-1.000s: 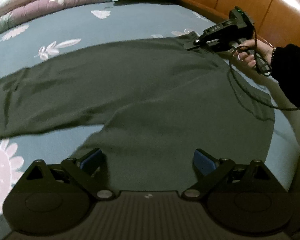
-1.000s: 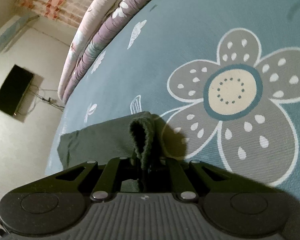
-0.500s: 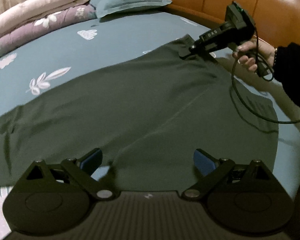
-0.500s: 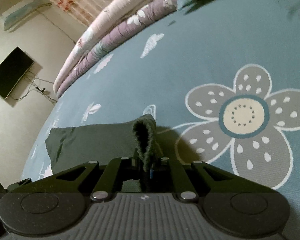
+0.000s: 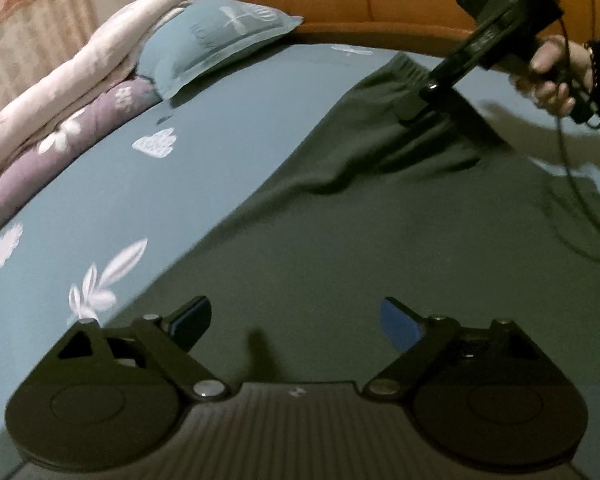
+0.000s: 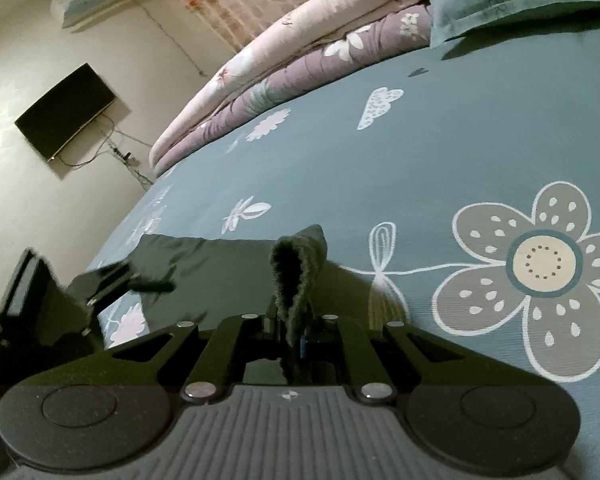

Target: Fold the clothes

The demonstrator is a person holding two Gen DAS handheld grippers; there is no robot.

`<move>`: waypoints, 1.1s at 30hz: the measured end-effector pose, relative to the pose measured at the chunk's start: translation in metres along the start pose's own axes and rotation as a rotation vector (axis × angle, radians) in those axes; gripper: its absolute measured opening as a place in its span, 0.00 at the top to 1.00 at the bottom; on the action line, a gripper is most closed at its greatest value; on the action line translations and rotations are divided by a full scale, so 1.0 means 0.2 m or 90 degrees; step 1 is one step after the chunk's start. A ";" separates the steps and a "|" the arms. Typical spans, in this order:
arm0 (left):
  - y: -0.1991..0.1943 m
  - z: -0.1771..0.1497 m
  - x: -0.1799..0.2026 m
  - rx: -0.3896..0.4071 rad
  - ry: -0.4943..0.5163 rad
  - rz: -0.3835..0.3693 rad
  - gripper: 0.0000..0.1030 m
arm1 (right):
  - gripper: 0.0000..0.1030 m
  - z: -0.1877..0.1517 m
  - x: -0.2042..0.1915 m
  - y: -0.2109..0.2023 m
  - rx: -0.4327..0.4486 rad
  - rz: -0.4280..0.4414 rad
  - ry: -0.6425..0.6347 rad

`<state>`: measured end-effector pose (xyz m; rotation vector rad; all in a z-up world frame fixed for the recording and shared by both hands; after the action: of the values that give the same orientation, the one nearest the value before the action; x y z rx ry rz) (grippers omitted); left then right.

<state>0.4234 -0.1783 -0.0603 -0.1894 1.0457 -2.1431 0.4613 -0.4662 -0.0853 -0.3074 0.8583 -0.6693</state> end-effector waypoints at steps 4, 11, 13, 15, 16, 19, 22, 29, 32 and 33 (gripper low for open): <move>0.08 0.05 -0.10 -0.011 -0.008 -0.030 0.13 | 0.91 -0.02 -0.03 -0.02 0.000 0.009 -0.009; 0.20 0.10 -0.24 -0.053 0.000 -0.090 0.31 | 0.90 -0.04 -0.04 -0.02 -0.007 0.017 -0.015; 0.22 0.14 -0.30 -0.052 0.010 -0.135 0.31 | 0.90 -0.04 -0.03 -0.02 -0.011 0.022 -0.017; 0.24 0.19 -0.37 -0.055 0.017 -0.177 0.31 | 0.90 -0.04 -0.03 -0.01 -0.015 0.028 -0.019; 0.26 0.22 -0.40 -0.059 0.020 -0.196 0.31 | 0.90 -0.05 -0.03 -0.01 -0.018 0.031 -0.020; 0.34 0.31 -0.49 -0.079 0.022 -0.240 0.33 | 0.90 -0.06 -0.03 -0.02 -0.025 0.041 -0.030; 0.45 0.35 -0.53 -0.110 0.035 -0.242 0.43 | 0.90 -0.08 -0.03 -0.03 -0.031 0.051 -0.041; 0.55 0.32 -0.50 -0.155 0.086 -0.266 0.53 | 0.90 -0.10 -0.03 -0.05 -0.028 0.053 -0.054; 0.53 0.29 -0.49 -0.157 0.094 -0.259 0.53 | 0.90 -0.10 -0.07 -0.06 -0.028 0.051 -0.074; 0.52 0.28 -0.48 -0.157 0.099 -0.255 0.53 | 0.90 -0.11 -0.09 -0.07 -0.028 0.046 -0.085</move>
<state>0.5736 -0.1898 -0.0821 -0.3806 1.4658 -2.4044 0.4306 -0.4645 -0.0822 -0.3549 0.7538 -0.5580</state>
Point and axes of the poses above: each gripper's, at about its wrist camera, not at the fingertips, and y roughly the way its jaws point, x to its right, z to its top, the point moved 1 cm from there along y, roughly the way its jaws point
